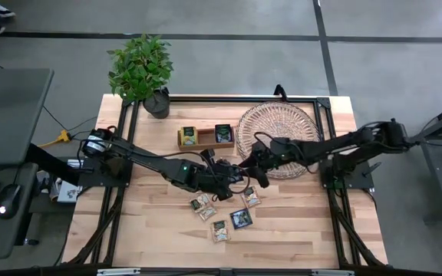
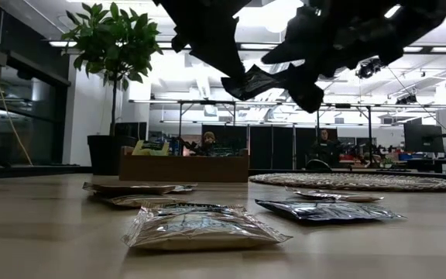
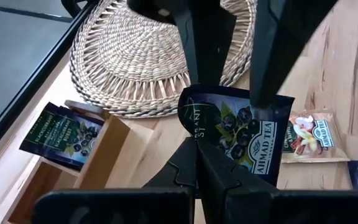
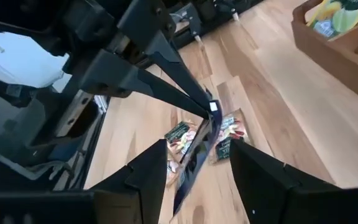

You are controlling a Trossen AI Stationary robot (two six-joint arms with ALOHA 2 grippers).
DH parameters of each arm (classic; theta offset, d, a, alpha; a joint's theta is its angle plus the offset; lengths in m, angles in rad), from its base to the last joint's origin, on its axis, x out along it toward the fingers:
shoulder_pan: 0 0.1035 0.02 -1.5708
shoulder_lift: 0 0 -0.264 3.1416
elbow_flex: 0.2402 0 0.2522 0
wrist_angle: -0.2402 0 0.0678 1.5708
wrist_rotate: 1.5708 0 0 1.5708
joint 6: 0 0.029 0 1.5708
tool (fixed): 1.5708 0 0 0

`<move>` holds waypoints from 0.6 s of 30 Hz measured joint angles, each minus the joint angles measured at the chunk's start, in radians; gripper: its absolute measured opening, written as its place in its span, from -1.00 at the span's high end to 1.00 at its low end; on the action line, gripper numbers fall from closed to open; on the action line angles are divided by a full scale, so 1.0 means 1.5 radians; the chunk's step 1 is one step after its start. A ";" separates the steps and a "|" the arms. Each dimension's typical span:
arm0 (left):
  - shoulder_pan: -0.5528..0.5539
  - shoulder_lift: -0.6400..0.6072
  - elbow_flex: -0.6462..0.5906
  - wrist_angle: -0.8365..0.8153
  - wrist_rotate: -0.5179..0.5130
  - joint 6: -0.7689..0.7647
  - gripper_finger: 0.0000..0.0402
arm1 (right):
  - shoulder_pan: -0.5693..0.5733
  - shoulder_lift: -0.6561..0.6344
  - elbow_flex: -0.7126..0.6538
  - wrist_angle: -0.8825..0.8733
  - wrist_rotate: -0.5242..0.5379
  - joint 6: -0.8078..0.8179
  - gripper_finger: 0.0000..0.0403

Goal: Pick & Place Tea
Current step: Put the blue tea bag into the right section of the wooden organizer

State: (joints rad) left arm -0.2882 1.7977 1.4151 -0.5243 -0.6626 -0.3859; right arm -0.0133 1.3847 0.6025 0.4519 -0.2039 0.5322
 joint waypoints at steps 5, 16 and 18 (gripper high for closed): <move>0.000 0.000 0.000 -0.001 0.000 0.000 1.00 | -0.005 0.040 0.026 0.000 -0.014 -0.012 0.16; 0.000 0.004 0.000 -0.005 0.015 0.000 1.00 | -0.024 0.046 0.043 0.001 -0.022 -0.026 0.34; 0.000 0.004 0.000 -0.001 0.014 0.000 1.00 | -0.028 0.046 0.043 -0.004 -0.029 -0.026 0.41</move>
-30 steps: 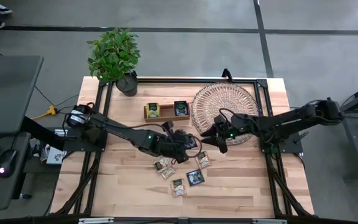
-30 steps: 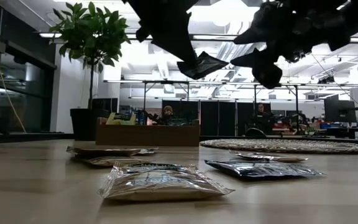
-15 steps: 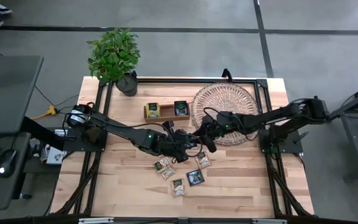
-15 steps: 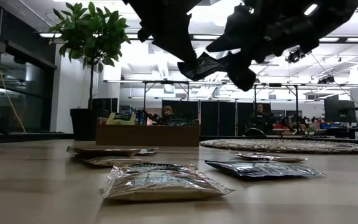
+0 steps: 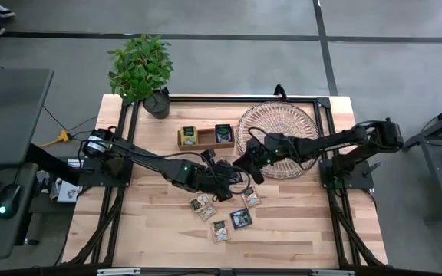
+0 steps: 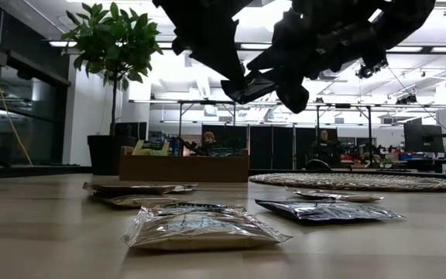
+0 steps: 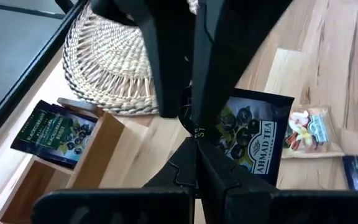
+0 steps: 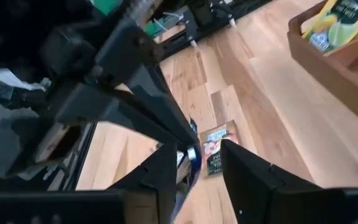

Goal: Pick & Place Tea
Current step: Put the blue tea bag into the right section of the wooden organizer

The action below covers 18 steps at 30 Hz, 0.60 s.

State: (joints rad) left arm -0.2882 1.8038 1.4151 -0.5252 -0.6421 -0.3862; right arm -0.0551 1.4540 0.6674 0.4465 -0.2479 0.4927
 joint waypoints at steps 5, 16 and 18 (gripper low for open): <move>0.000 0.000 0.000 0.000 -0.015 0.000 1.00 | 0.002 0.000 0.000 -0.015 -0.011 -0.002 0.54; 0.000 0.000 0.000 0.002 -0.003 0.000 1.00 | 0.002 0.000 0.000 -0.015 -0.027 -0.019 0.94; -0.001 0.000 0.000 0.002 -0.002 0.000 1.00 | 0.002 0.000 0.000 -0.015 -0.029 -0.025 0.97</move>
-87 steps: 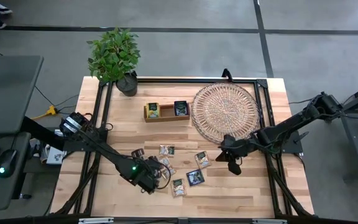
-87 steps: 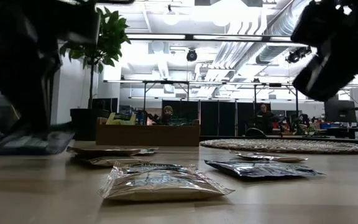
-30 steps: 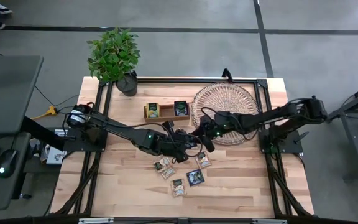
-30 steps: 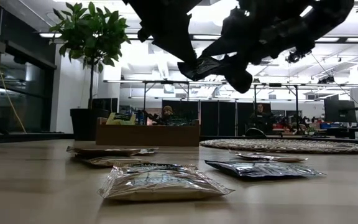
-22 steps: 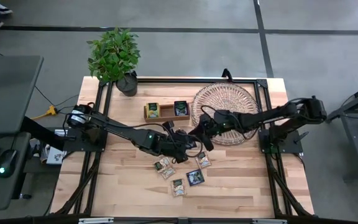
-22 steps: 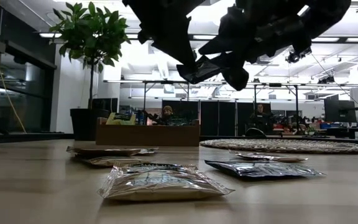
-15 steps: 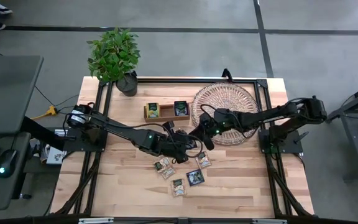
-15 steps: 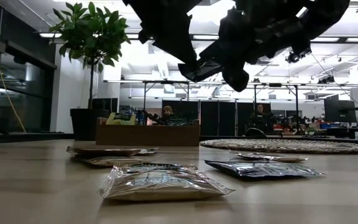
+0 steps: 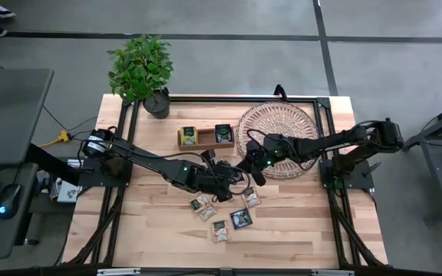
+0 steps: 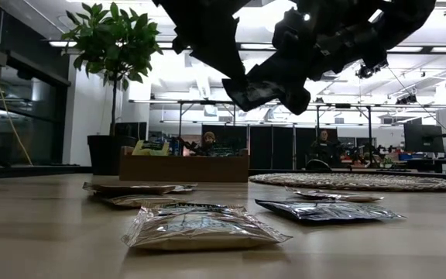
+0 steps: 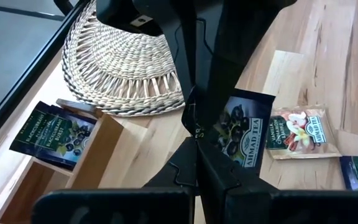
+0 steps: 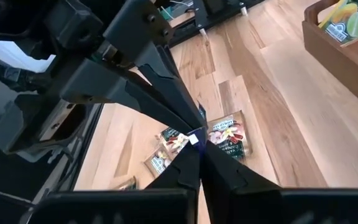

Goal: Pick & Place Tea
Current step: Put the blue tea bag into the right section of the wooden organizer

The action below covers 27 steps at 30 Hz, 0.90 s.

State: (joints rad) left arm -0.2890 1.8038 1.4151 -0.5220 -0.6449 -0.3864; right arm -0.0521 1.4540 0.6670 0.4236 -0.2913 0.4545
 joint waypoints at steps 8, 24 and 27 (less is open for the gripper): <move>0.000 0.000 0.000 -0.001 0.005 -0.002 1.00 | 0.000 0.000 0.000 -0.002 -0.001 -0.012 0.99; 0.000 0.001 -0.001 -0.203 -0.042 -0.178 1.00 | -0.001 -0.001 -0.008 -0.079 0.050 -0.040 1.00; -0.001 -0.003 -0.018 -0.238 -0.043 -0.235 1.00 | -0.006 -0.001 -0.008 -0.075 0.068 -0.047 1.00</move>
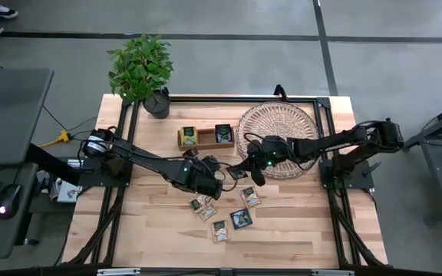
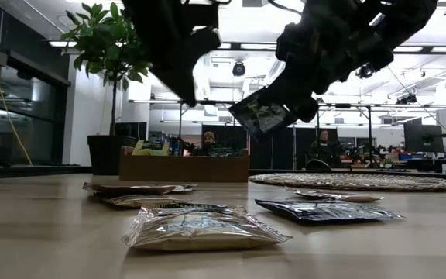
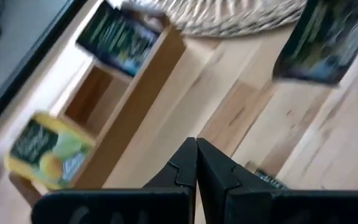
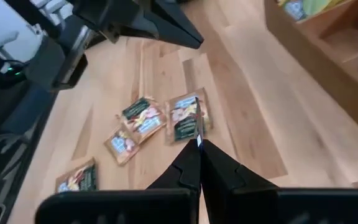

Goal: Pick & Place Tea
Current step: Put the blue tea bag into the right section of the wooden organizer

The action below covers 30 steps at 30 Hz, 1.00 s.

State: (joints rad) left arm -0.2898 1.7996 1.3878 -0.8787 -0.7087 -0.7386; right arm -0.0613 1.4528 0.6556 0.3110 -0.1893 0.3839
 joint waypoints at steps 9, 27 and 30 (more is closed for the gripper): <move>-0.023 -0.163 -0.210 0.119 0.004 -0.132 1.00 | -0.092 0.000 0.000 0.012 -0.028 -0.038 1.00; -0.021 -0.441 -0.671 0.798 0.167 -0.086 1.00 | -0.244 0.189 0.010 0.376 -0.137 -0.034 1.00; -0.021 -0.441 -0.713 0.897 0.179 -0.085 1.00 | -0.251 0.226 0.013 0.406 -0.132 -0.030 1.00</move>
State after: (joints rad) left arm -0.3210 1.1387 0.3179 0.4674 -0.4401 -0.8659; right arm -0.4372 1.7912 0.6753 0.9196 -0.3879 0.3393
